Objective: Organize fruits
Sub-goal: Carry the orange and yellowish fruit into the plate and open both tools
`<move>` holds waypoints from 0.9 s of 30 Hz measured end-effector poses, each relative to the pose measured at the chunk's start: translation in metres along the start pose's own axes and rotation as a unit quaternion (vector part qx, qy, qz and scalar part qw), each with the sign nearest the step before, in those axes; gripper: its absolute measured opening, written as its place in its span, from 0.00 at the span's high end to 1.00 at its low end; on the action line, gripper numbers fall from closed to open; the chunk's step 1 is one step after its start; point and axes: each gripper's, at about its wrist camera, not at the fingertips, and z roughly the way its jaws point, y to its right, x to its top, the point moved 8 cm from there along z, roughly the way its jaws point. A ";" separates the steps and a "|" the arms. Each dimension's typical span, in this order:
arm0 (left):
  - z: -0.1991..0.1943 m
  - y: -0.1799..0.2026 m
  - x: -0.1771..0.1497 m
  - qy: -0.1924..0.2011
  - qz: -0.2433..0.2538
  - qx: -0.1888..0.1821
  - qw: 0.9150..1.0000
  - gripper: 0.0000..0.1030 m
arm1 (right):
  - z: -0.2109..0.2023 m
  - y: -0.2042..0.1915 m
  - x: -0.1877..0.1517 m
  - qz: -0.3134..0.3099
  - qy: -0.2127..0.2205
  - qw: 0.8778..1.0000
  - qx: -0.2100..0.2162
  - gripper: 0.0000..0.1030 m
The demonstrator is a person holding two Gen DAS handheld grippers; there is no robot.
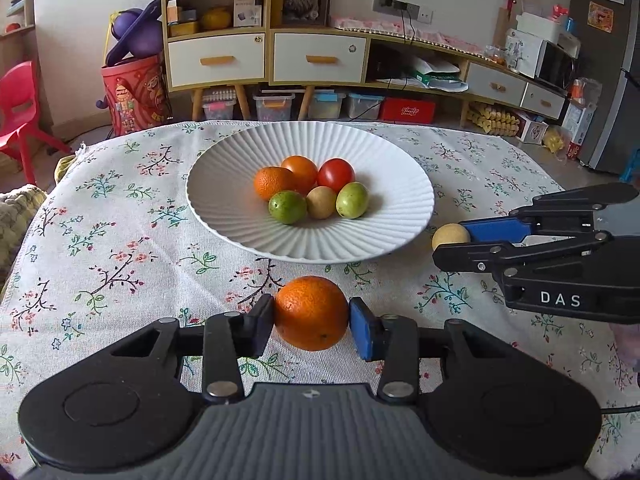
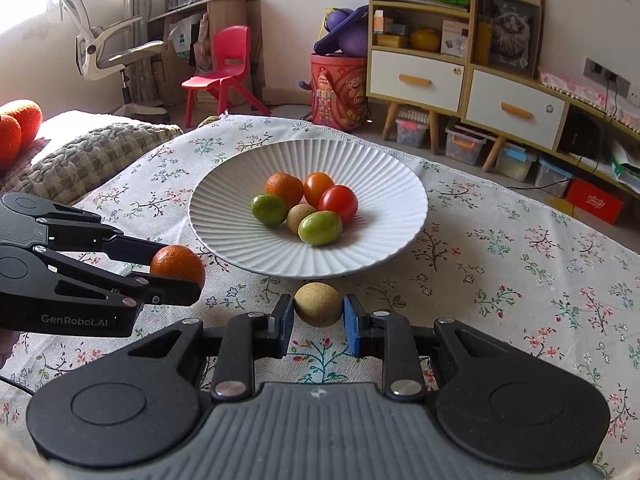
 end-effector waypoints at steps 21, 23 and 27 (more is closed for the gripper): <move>-0.008 0.000 0.021 0.026 -0.010 -0.001 1.000 0.74 | -0.002 -0.007 0.021 -0.005 0.027 1.000 -0.005 0.76; -0.006 0.001 0.024 0.028 -0.012 -0.002 1.000 0.74 | 0.000 -0.004 0.023 -0.003 0.029 1.000 -0.008 0.76; -0.003 0.003 0.032 0.040 -0.011 -0.001 0.999 0.74 | 0.006 0.006 0.028 0.005 0.032 0.999 -0.014 0.76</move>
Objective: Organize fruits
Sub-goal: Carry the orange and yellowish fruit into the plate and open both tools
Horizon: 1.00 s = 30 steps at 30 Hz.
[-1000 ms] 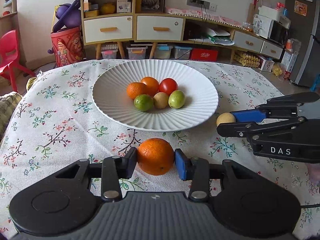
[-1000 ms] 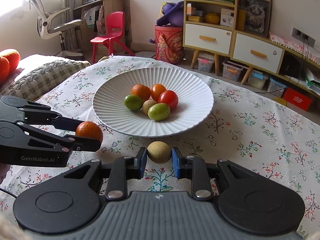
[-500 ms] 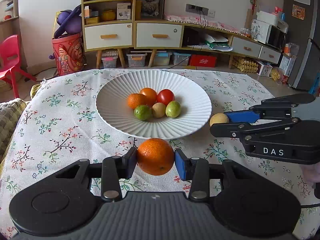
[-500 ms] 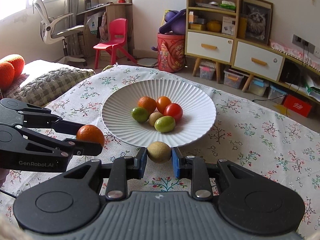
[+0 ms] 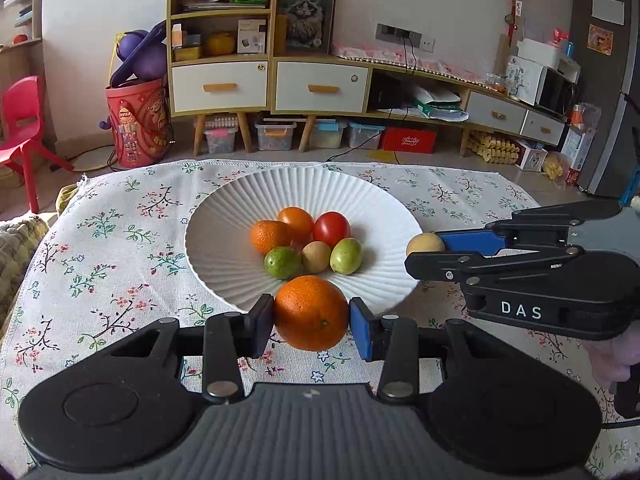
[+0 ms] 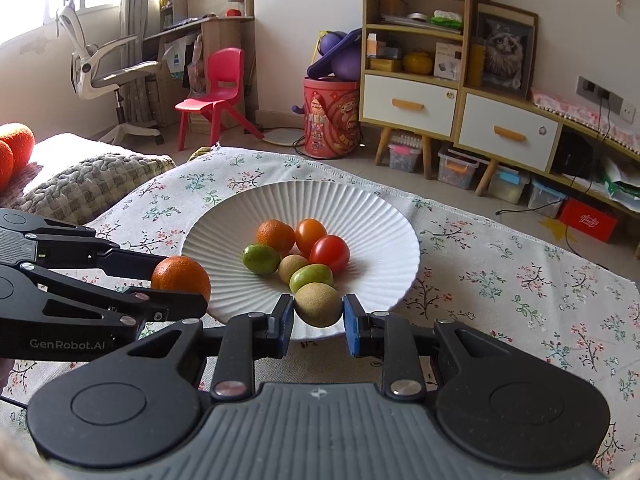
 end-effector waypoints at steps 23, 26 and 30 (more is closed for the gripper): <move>0.044 0.002 0.011 0.005 -0.019 -0.003 1.000 0.74 | 0.038 0.024 0.005 0.000 -0.004 1.000 -0.003 0.76; 0.047 0.000 0.012 0.006 -0.020 -0.006 1.000 0.74 | 0.039 0.023 0.006 -0.002 -0.003 1.000 0.002 0.76; 0.049 0.003 0.011 0.006 -0.017 -0.009 1.000 0.73 | 0.039 0.025 0.006 -0.002 -0.001 1.000 0.005 0.76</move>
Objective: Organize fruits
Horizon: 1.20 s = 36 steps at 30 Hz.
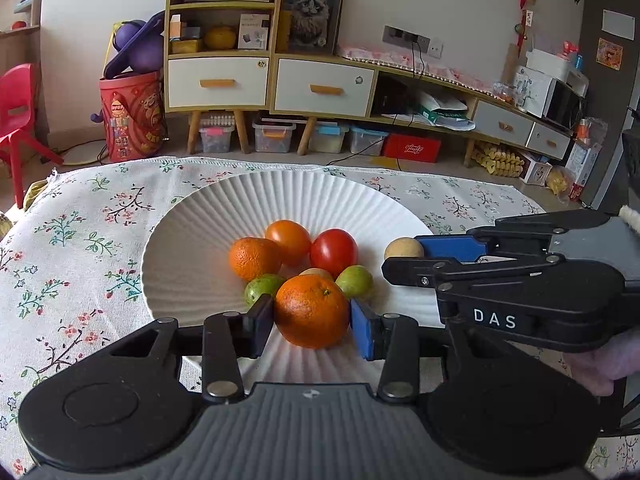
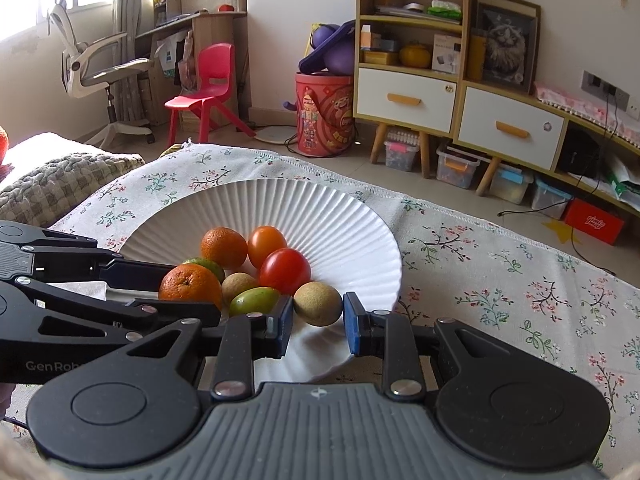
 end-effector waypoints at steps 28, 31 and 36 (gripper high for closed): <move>-0.045 -0.012 -0.003 -0.006 0.007 0.016 1.000 0.60 | -0.030 -0.004 0.008 0.010 0.002 1.000 -0.015 0.63; -0.050 -0.013 -0.006 -0.009 0.011 0.018 1.000 0.58 | -0.034 -0.006 0.007 0.007 -0.001 1.000 -0.016 0.61; -0.058 -0.017 -0.014 -0.021 0.009 0.020 1.000 0.54 | -0.038 -0.010 0.000 0.002 -0.015 1.000 -0.023 0.59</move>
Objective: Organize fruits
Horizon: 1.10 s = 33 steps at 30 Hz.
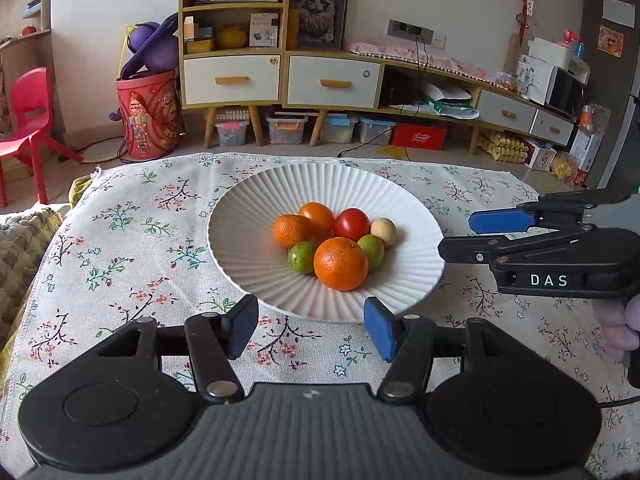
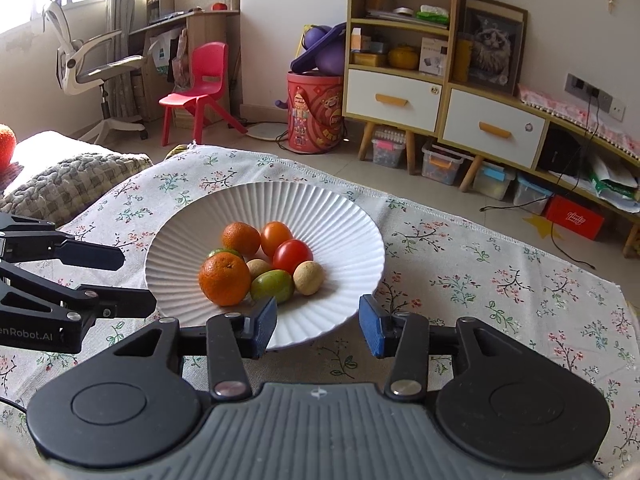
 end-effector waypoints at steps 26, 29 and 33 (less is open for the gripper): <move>-0.037 -0.023 -0.027 -0.042 -0.046 0.065 0.996 0.11 | -0.034 -0.022 -0.022 0.047 -0.062 0.996 -0.052 0.19; -0.041 -0.023 -0.028 -0.043 -0.052 0.076 0.995 0.11 | -0.038 -0.024 -0.023 0.056 -0.063 0.995 -0.059 0.12; -0.044 -0.024 -0.030 -0.049 -0.060 0.094 0.993 0.11 | -0.040 -0.024 -0.026 0.070 -0.065 0.993 -0.072 0.06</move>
